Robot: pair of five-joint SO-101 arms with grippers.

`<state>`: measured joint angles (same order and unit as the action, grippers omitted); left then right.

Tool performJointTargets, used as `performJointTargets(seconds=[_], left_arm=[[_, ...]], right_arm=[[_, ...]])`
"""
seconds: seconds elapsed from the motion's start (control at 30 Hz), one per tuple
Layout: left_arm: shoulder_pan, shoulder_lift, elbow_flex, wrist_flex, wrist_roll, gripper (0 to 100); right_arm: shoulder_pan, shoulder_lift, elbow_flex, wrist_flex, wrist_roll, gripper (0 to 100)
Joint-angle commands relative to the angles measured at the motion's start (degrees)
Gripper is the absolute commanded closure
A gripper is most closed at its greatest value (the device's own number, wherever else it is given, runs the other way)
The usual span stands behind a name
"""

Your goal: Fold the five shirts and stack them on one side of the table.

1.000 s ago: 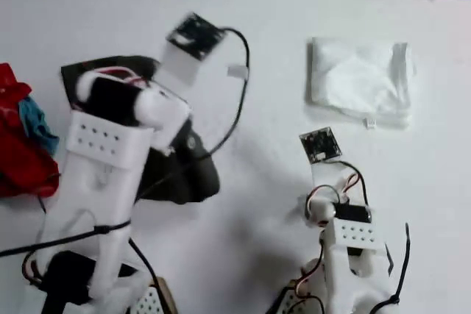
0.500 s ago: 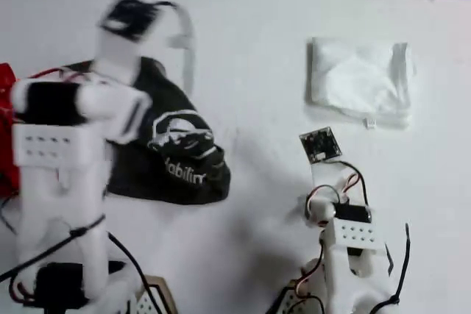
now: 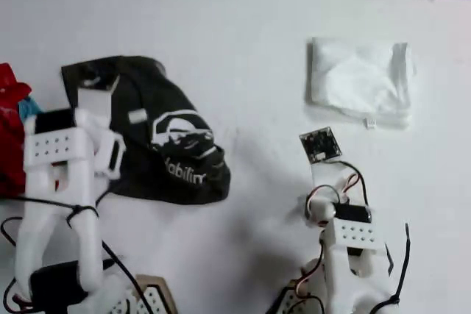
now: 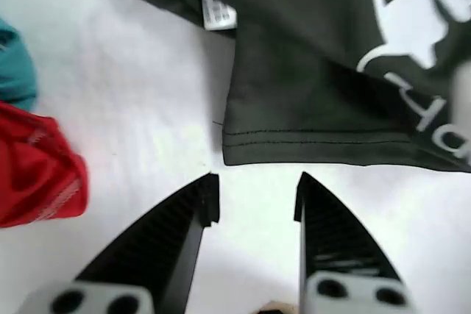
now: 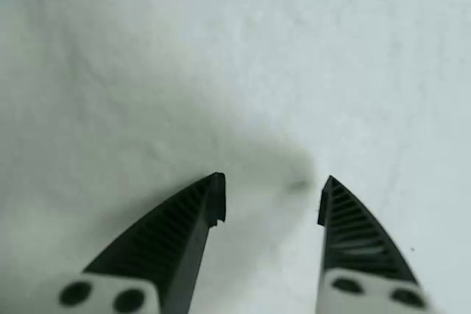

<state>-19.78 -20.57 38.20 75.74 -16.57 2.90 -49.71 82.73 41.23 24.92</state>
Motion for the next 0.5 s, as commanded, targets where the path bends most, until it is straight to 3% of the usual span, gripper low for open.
performJointTargets(seconds=[0.0,0.23,0.47], left_arm=[[-1.05,-1.93,6.55,-8.26,-0.26,81],[-5.98,-1.49,12.35,-18.29,-0.53,81],[-3.34,-1.41,13.14,-21.63,-0.53,81]], right_arm=[[0.4,-1.36,-0.18,-0.92,-0.26,79.0],[0.4,-1.36,-0.18,-0.84,-0.26,79.0],[0.4,-1.36,-0.18,-0.75,-0.26,79.0]])
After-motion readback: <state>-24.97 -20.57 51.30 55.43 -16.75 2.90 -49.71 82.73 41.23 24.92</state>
